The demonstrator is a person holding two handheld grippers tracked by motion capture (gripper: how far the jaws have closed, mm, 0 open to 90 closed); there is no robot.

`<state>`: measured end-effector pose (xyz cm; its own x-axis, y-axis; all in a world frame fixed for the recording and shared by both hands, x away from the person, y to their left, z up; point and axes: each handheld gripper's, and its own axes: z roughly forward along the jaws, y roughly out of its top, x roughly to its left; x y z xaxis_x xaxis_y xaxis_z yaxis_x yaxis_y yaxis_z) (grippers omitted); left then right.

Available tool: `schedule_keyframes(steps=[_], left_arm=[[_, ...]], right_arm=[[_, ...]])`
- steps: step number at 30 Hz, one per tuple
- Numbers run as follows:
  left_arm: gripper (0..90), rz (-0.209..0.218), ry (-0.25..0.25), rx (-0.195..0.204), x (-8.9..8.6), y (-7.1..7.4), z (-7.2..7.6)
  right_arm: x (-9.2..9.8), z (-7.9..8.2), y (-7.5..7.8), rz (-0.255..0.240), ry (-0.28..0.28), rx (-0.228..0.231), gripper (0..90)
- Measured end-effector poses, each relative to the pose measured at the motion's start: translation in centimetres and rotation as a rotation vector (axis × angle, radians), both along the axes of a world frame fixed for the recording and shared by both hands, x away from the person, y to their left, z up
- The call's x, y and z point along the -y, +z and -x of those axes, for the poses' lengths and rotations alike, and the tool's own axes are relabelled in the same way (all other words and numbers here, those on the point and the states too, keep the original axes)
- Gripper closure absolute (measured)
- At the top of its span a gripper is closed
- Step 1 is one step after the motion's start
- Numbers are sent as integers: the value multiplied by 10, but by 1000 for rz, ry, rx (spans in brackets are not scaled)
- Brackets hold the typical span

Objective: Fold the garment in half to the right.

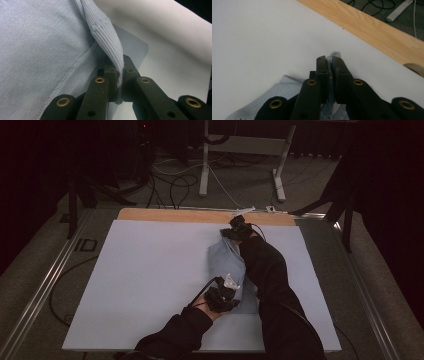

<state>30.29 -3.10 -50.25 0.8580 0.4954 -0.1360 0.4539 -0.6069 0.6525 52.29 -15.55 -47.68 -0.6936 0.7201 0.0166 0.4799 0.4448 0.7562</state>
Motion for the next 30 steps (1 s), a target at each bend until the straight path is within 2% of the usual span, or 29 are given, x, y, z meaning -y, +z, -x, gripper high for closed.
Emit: schedule_keyframes(steps=[5,8,13,15,17,18,20,22,23,25,26,27,29,30], left_arm=[[861,-4,12,-12,8,-3,-3],[861,-16,14,-16,12,-6,-5],[861,-25,24,-12,17,-9,-5],[861,-25,31,-14,19,-10,-6],[860,-30,30,-12,19,-10,-6],[860,-31,31,-15,20,-11,-6],[860,-30,36,-16,20,-11,-6],[860,-36,36,-9,21,-11,-5],[860,-37,37,-8,21,-11,-5],[860,-36,42,-6,22,-11,-4],[859,-36,43,-2,22,-10,-3],[859,-33,43,3,22,-10,-2],[859,-33,41,12,23,-8,0],[859,-33,41,12,23,-8,0]], right_arm=[[5,-2,-8,-15,-7,-11,825],[8,-1,-9,-27,-14,-29,724],[18,1,0,-21,-12,-39,549],[22,1,3,-54,-7,-73,483],[24,3,6,-45,-3,-84,445],[25,3,6,-52,6,-107,435],[25,5,6,-18,-3,-113,480],[24,5,5,0,1,-141,513],[23,6,5,32,-4,-133,546],[21,6,6,56,-15,-138,578],[20,6,5,71,-19,-139,616],[19,6,5,94,-19,-137,698],[15,8,3,165,-31,-132,838],[14,8,2,180,-32,-132,845]])
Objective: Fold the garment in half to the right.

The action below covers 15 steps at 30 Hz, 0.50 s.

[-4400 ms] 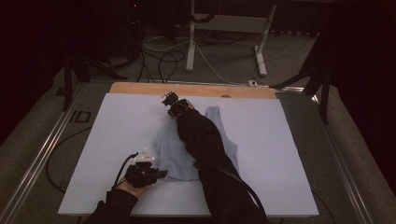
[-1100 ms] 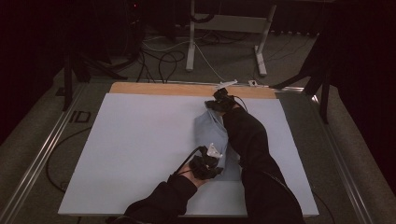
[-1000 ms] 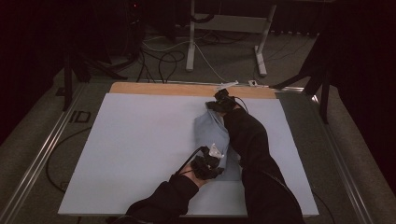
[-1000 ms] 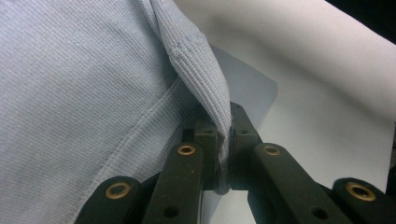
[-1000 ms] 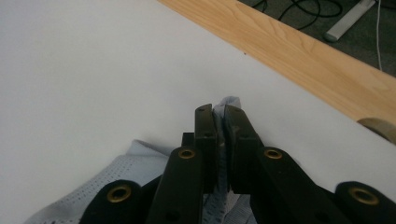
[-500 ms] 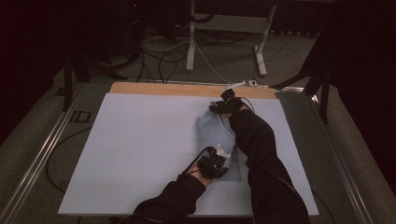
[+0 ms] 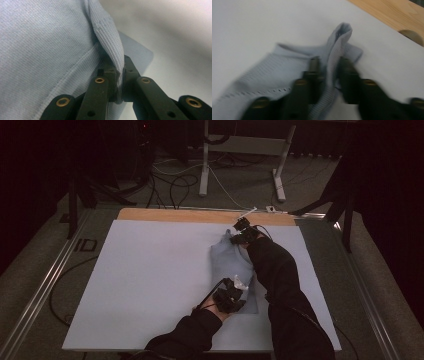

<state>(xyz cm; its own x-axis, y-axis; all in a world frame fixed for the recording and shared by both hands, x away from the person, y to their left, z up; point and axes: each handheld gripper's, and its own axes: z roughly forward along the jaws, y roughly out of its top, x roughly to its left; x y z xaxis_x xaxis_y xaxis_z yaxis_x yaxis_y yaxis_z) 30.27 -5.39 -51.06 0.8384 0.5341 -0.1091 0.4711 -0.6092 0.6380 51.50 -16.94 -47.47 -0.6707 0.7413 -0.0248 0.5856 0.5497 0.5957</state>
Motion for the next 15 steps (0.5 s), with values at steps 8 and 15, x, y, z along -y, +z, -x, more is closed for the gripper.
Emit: schedule_keyframes(steps=[8,15], left_arm=[[859,13,32,23,-2,7,7],[857,10,32,16,1,2,6]], right_arm=[[-9,5,1,-93,3,97,857],[7,4,-20,-234,-19,109,857]])
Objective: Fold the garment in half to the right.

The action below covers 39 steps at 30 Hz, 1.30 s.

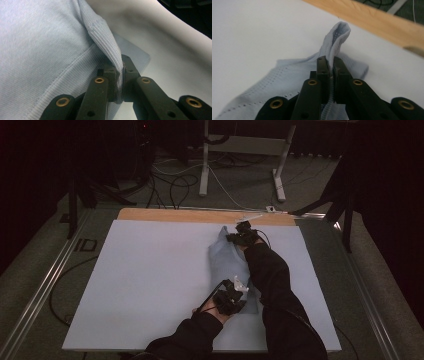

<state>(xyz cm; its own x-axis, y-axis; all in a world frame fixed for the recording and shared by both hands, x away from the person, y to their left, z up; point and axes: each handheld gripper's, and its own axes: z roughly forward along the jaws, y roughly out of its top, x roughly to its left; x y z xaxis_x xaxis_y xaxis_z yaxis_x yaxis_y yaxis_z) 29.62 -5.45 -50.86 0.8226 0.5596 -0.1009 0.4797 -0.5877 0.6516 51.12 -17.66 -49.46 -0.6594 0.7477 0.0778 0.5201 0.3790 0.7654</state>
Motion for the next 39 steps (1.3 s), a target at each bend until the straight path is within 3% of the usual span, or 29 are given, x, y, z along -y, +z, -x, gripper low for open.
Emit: schedule_keyframes(steps=[4,5,7,8,10,15,18,21,26,31,34,39], left_arm=[[857,-8,-5,-5,2,-2,-2],[857,-1,-3,-8,4,-1,-3],[857,-2,-2,-7,5,-1,-3],[857,-4,-5,-2,6,0,-3],[858,-5,-4,-2,7,0,-3],[858,-5,-6,-5,7,-2,-3],[858,-6,-9,-8,7,-3,-3],[857,-5,-10,-12,8,-4,-3],[855,-7,-17,-25,10,-3,-5],[849,-6,-20,-25,15,-1,-5],[837,0,-25,-51,19,-1,-5],[795,-7,-37,-57,31,-3,-1]], right_arm=[[3,-3,-9,11,-18,-30,856],[2,-4,-14,56,-38,-30,855],[2,-4,-15,77,-49,-30,855],[-2,-3,-17,137,-52,-8,851],[-4,-3,-19,176,-55,-4,846],[-5,-1,-21,197,-72,14,838],[-1,-1,-23,214,-102,10,782],[3,-2,-23,196,-102,-14,727],[8,-2,-14,165,-105,-43,373],[22,4,8,73,-102,-22,137],[29,10,16,59,-93,-14,124],[38,19,24,26,-92,-3,117]])
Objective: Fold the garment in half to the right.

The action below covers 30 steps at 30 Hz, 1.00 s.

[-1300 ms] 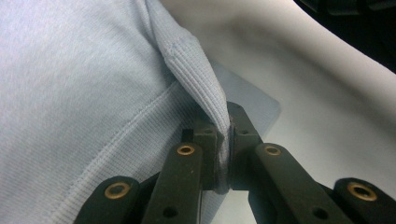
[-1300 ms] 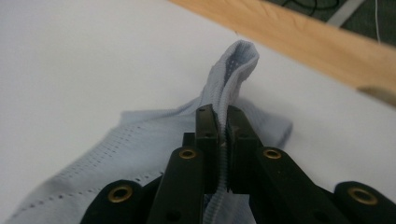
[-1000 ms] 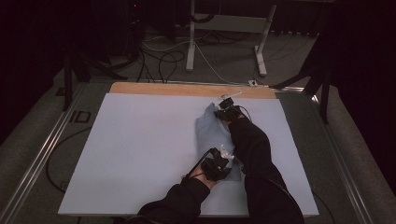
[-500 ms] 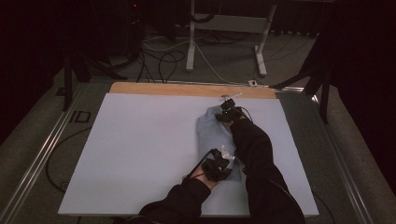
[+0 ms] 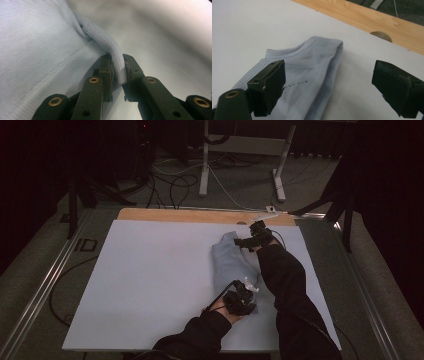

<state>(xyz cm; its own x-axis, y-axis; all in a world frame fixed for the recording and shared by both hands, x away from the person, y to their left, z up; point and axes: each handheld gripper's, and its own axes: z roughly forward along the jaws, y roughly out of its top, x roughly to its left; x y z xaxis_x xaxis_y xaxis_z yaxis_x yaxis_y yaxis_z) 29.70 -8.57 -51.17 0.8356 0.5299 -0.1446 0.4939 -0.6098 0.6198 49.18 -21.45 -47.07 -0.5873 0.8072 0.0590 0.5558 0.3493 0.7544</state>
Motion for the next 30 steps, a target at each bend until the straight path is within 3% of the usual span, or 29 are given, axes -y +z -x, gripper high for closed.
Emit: schedule_keyframes(steps=[4,10,20,25,30], left_arm=[[795,-7,-5,-3,3,0,0],[703,15,-48,-22,10,-4,5],[637,32,-92,-41,13,-5,8],[579,124,-144,-99,10,-3,10],[531,212,-170,-50,-9,22,10]], right_arm=[[3,5,3,-4,0,8,119],[5,10,3,-14,8,8,119],[4,12,2,-28,27,12,112],[2,13,5,-27,33,18,112],[0,16,11,-23,54,29,112]])
